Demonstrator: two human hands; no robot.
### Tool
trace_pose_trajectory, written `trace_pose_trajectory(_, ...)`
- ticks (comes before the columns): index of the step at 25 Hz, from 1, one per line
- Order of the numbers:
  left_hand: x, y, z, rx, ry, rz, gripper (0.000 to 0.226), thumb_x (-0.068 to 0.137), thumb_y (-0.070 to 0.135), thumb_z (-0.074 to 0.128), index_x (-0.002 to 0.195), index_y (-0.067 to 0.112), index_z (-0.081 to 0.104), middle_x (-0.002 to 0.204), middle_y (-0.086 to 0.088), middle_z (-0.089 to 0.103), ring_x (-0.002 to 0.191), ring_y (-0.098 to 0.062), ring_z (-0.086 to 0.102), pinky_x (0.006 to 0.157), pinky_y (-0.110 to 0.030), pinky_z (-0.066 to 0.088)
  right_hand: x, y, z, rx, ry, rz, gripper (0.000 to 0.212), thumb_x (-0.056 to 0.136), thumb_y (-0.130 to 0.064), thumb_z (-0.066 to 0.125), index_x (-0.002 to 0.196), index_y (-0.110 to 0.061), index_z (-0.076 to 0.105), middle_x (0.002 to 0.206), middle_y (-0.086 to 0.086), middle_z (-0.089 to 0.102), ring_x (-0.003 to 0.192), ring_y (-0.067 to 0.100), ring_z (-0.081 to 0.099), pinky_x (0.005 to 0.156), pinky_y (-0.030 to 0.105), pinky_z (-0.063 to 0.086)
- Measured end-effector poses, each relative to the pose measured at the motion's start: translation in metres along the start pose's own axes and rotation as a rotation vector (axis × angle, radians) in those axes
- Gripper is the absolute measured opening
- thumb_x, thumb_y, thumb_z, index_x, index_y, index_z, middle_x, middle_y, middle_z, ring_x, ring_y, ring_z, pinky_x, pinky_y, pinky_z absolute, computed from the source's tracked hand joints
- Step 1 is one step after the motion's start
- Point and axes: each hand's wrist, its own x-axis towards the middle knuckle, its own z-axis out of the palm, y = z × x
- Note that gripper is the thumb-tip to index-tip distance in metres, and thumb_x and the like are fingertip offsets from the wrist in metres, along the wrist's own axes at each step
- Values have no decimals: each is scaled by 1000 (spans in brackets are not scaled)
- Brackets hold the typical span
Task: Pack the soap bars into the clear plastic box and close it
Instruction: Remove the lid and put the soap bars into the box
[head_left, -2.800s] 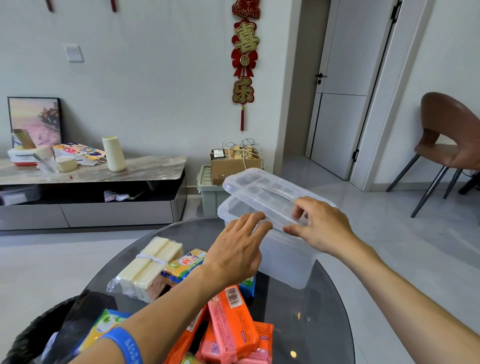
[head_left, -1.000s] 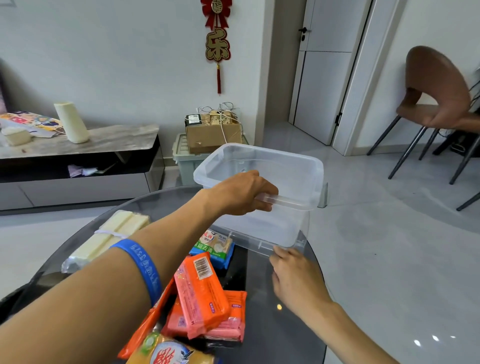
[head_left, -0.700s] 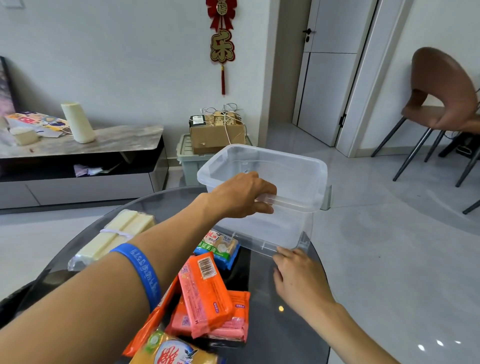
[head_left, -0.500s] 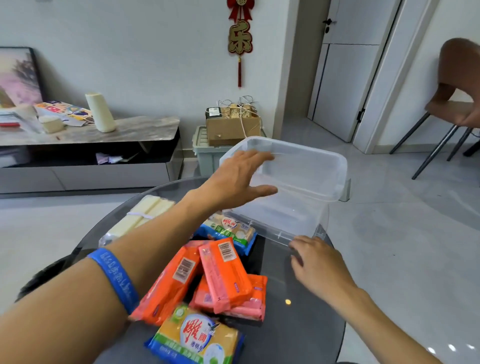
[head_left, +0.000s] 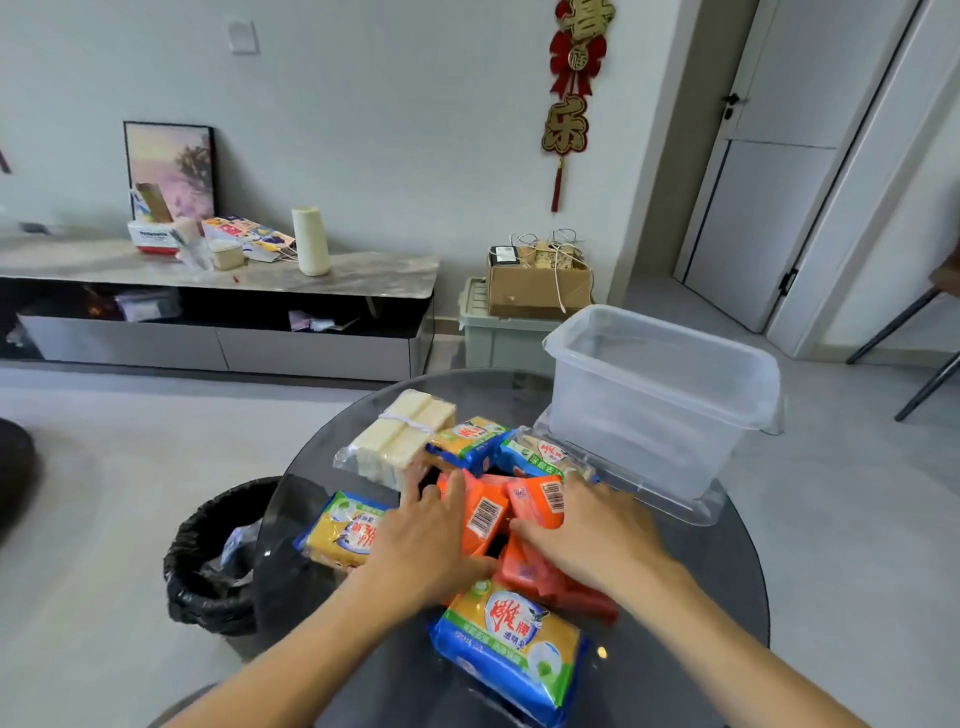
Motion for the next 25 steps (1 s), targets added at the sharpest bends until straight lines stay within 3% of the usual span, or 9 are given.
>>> trace_pose_trajectory(4,-1,16,16,161,161,-76,94,78,59,50,149,12,10,126,-11,60,125,-32,41,91,-42,43,1,-12,11,-59,-36,-1,74,71,-64,57,122,-13,46,114,7,63,95,27,62,67,34,44)
trace_pose_trajectory(7,0,15,16,12,206,-93,85,75,54,57,143,17,22,117,-6,64,123,-29,44,83,-40,47,0,-10,9,36,-57,44,71,70,-62,58,121,-15,45,111,5,63,93,26,61,65,32,43)
trace_pose_trajectory(11,-3,3,-5,-378,209,-128,65,67,54,68,122,28,45,103,3,66,96,-20,63,68,-31,47,-5,6,-11,463,-128,142,61,57,-64,58,106,-28,53,89,-9,60,78,13,59,60,29,44)
trace_pose_trajectory(14,2,-1,-29,-1086,133,-307,42,72,42,77,102,19,60,70,4,74,65,-15,71,48,-24,50,-9,20,-39,905,-229,195,56,51,-59,68,92,-22,68,73,-6,74,62,9,68,55,25,47)
trace_pose_trajectory(16,11,0,-51,-1364,38,-384,41,75,41,75,102,12,66,77,-8,77,69,-22,72,51,-29,53,-7,31,-66,1072,-275,157,53,51,-56,71,89,-18,72,71,2,74,58,14,66,55,26,46)
trace_pose_trajectory(19,37,20,-92,-1401,-6,-291,41,74,43,74,100,11,68,86,-14,75,78,-26,67,67,-35,53,10,55,-118,1189,-200,67,49,56,-49,75,92,-15,73,79,9,74,64,20,65,58,30,50)
trace_pose_trajectory(20,48,30,-107,-1379,15,-246,41,72,42,75,98,10,69,84,-14,76,75,-25,67,66,-34,54,18,63,-137,1197,-151,37,47,60,-45,75,94,-14,73,79,9,74,64,20,65,56,29,52)
trace_pose_trajectory(23,96,72,-142,-1286,123,-136,34,71,37,78,90,11,69,63,-3,72,50,-12,66,42,-22,50,52,94,-184,1078,-1,-25,30,67,-32,73,93,-16,72,67,1,70,54,13,63,45,24,49)
trace_pose_trajectory(25,135,101,-155,-1180,184,-46,44,67,36,80,102,12,67,75,-2,73,55,-12,69,47,-23,53,82,112,-203,931,50,-52,30,68,-24,72,97,-19,70,70,-2,70,53,9,63,43,20,47)
